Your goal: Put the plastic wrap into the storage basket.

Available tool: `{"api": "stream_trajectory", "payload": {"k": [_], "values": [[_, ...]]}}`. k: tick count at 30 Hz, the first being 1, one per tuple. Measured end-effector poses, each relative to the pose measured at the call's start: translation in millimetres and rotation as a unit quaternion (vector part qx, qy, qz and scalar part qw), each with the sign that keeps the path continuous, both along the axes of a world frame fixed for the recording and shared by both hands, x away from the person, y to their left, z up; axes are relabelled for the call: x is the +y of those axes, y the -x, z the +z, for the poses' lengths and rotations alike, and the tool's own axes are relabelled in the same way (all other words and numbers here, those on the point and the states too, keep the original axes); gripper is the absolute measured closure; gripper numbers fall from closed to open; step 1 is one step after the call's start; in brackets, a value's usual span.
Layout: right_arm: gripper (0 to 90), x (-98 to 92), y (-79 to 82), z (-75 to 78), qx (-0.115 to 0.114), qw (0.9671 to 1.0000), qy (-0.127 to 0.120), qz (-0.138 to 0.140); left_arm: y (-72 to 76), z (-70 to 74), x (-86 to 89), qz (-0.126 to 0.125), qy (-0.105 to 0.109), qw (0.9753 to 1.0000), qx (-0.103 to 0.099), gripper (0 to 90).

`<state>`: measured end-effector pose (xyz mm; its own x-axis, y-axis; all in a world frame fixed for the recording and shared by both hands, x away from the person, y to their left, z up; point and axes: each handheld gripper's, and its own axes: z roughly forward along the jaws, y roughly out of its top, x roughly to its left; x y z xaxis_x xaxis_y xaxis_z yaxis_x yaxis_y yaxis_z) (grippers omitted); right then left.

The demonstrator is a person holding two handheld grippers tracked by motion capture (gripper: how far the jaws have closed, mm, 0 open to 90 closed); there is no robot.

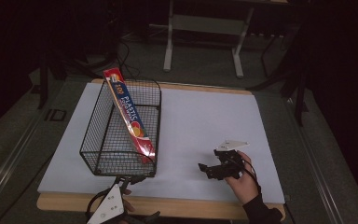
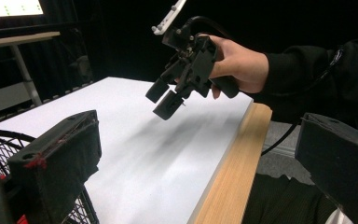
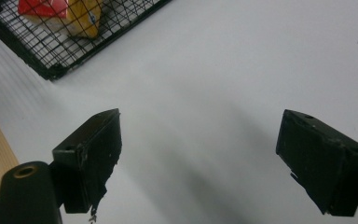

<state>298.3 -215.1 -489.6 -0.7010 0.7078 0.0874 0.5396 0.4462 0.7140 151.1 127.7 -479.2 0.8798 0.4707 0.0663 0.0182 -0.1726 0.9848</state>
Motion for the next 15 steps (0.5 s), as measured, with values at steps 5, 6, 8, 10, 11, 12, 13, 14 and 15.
{"api": "stream_trajectory", "payload": {"k": [5,6,8,10,11,12,13,14,15], "values": [[14.1,-4.2,4.2,-3.8,-0.009,0.9999,-0.007,-0.001,0.4,0.4,0.5,0.0,0.0,1.0,-0.003,0.8],[14.1,-4.6,5.3,-4.5,-0.013,0.9999,-0.009,0.0,0.6,0.4,0.5,0.0,-0.001,1.0,-0.003,0.9],[14.2,-4.1,7.4,-5.3,-0.023,0.9997,-0.006,-0.001,1.1,0.4,0.1,-0.001,0.001,1.0,-0.004,0.9],[14.2,-2.0,7.9,-5.8,-0.031,0.9995,-0.003,0.001,1.2,-0.1,-0.9,-0.004,-0.001,1.0,-0.002,0.9],[14.2,-0.9,8.2,-6.2,-0.037,0.9993,-0.001,0.002,1.4,-0.4,-1.4,-0.006,-0.002,1.0,-0.002,0.9],[14.2,0.5,8.2,-7.0,-0.042,0.9991,0.003,0.004,1.6,-0.5,-1.7,-0.007,-0.004,1.0,-0.003,0.9],[14.2,1.8,8.1,-8.2,-0.044,0.999,0.01,0.005,1.7,-0.6,-1.9,-0.007,-0.005,1.0,-0.004,0.9],[14.2,2.8,8.2,-9.4,-0.044,0.9989,0.014,0.006,1.7,-0.6,-1.9,-0.007,-0.005,0.9999,-0.004,0.9],[14.2,3.4,8.3,-10.9,-0.046,0.9988,0.017,0.007,1.6,-0.6,-1.9,-0.007,-0.005,1.0,-0.004,0.9]]}}
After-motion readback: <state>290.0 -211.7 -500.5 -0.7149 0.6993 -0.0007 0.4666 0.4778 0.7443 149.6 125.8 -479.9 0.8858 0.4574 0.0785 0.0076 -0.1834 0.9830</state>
